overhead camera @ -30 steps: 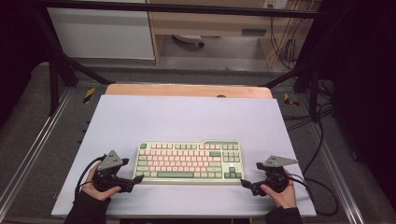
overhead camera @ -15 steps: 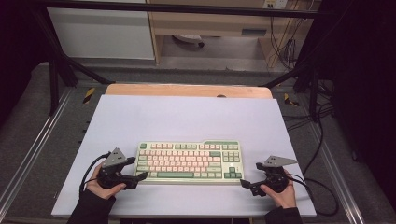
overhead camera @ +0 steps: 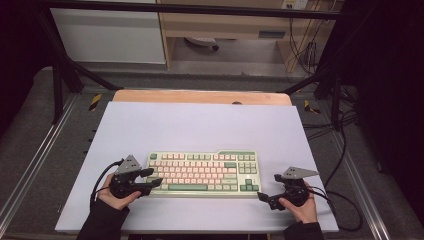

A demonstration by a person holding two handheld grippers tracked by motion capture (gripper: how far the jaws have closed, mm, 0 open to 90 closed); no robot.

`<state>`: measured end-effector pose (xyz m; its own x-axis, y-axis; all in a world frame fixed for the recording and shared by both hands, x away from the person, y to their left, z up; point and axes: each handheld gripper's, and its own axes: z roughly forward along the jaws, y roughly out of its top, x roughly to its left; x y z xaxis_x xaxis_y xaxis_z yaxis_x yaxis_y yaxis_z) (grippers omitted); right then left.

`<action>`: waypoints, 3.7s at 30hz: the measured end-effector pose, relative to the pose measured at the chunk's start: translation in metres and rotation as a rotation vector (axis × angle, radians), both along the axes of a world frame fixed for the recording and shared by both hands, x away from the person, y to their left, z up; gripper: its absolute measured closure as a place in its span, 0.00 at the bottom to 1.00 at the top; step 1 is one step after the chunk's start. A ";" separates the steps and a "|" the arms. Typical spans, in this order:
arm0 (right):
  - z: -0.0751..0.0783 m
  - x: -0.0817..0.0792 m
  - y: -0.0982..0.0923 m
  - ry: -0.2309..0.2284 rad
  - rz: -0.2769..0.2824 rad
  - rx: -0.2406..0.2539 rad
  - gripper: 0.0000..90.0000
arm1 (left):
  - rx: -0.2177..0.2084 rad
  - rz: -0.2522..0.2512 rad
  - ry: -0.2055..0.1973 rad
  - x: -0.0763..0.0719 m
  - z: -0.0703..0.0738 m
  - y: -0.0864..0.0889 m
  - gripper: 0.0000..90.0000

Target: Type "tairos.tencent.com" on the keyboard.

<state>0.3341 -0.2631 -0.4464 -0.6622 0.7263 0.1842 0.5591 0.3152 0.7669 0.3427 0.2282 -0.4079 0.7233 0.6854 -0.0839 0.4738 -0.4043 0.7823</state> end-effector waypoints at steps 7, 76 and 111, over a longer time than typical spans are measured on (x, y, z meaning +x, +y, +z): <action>0.000 0.000 0.000 -0.001 0.003 -0.002 0.00 | 0.020 -0.010 -0.001 0.004 0.002 -0.011 0.70; 0.000 0.000 0.000 0.005 0.007 -0.010 0.00 | 0.060 -0.016 0.008 0.044 -0.018 -0.080 1.00; -0.001 0.000 0.001 0.008 0.007 -0.011 0.00 | 0.055 -0.044 -0.013 0.027 -0.003 -0.057 1.00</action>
<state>0.3343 -0.2622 -0.4474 -0.6658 0.7237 0.1813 0.5627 0.3275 0.7590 0.3698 0.1716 -0.4104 0.7535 0.6564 -0.0373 0.4444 -0.4667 0.7646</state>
